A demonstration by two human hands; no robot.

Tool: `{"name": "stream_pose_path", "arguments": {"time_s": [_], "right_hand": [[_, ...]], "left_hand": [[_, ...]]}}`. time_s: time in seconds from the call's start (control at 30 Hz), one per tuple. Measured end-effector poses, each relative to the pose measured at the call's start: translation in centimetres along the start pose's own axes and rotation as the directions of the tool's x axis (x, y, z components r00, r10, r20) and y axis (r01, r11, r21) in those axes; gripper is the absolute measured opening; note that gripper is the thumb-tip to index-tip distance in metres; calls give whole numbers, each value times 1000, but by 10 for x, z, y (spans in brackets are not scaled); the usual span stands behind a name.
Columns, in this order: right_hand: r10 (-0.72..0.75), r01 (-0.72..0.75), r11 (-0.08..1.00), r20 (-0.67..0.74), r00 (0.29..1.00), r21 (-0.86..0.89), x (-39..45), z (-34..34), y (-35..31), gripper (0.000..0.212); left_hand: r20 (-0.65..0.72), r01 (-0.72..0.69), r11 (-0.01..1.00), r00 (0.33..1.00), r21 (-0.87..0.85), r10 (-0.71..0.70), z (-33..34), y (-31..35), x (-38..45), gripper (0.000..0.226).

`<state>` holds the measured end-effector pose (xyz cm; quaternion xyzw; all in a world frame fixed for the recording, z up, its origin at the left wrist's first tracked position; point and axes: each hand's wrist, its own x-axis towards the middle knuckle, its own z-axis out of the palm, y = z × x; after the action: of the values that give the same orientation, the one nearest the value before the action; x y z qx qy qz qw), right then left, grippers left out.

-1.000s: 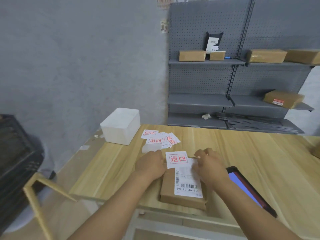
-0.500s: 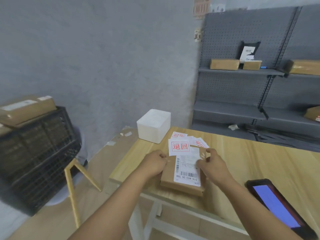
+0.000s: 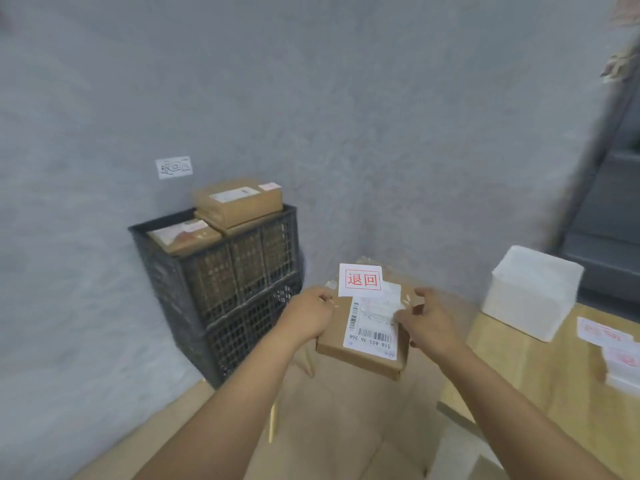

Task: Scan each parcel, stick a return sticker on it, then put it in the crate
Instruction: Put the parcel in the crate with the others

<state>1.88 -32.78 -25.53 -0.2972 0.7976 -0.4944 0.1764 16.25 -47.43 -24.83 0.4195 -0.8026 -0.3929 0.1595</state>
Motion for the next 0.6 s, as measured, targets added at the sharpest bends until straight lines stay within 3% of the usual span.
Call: {"name": "stream_pose_path", "arguments": {"time_s": [0.23,0.6], "right_hand": [[-86,81,996,131,988,46,52,143,-70,42],[-168,141,984,309,936,108,171,319,-147,50]], "left_hand": [[-129,131,991,984,21,-127,-115,-93,54,20],[-318,261,961,922,93,-219,-242,-183,178,27]]}}
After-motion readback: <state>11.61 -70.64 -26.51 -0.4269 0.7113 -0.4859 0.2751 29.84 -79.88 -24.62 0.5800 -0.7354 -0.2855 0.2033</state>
